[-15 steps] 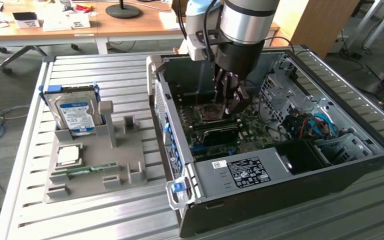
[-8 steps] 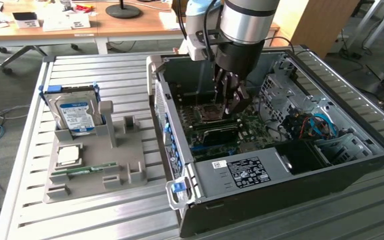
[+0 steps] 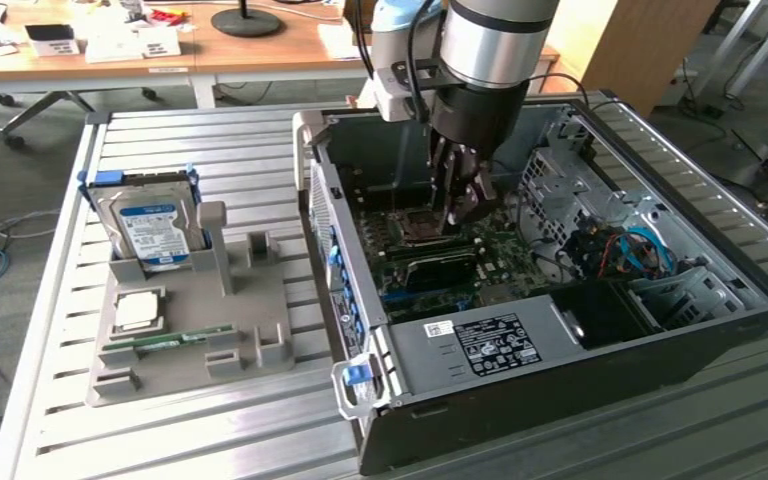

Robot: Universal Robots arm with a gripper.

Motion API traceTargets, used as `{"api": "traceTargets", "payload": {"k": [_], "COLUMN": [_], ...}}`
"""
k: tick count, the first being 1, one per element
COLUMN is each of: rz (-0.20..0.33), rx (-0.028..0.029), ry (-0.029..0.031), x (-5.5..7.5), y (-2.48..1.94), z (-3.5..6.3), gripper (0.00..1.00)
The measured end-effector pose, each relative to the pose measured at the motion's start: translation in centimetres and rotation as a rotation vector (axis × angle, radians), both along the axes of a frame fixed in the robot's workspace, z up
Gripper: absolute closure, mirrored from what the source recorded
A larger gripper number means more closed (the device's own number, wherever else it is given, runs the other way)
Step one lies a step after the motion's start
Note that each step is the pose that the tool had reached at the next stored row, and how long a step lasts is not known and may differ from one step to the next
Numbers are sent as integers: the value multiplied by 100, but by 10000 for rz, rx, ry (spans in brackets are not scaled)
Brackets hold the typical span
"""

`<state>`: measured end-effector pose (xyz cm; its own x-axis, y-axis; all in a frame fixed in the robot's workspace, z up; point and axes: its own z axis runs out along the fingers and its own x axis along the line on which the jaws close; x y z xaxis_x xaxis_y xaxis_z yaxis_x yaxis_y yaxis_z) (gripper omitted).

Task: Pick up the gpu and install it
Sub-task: 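Press down on the gpu until it lock into place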

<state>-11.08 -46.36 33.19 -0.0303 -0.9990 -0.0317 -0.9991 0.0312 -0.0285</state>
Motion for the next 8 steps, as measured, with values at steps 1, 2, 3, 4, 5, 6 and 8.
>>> {"api": "traceTargets", "payload": {"k": [1,2,3,4,5,6,8], "rz": [0,0,0,0,0,0,0], "rx": [0,0,0,0,0,0,0], "ry": [1,0,1,0,0,0,0], "x": [0,0,0,0,0,0,0], "y": [0,0,0,0,0,0,0], "z": [0,0,0,0,0,0,0], "gripper": [56,62,68,74,74,80,85]}}
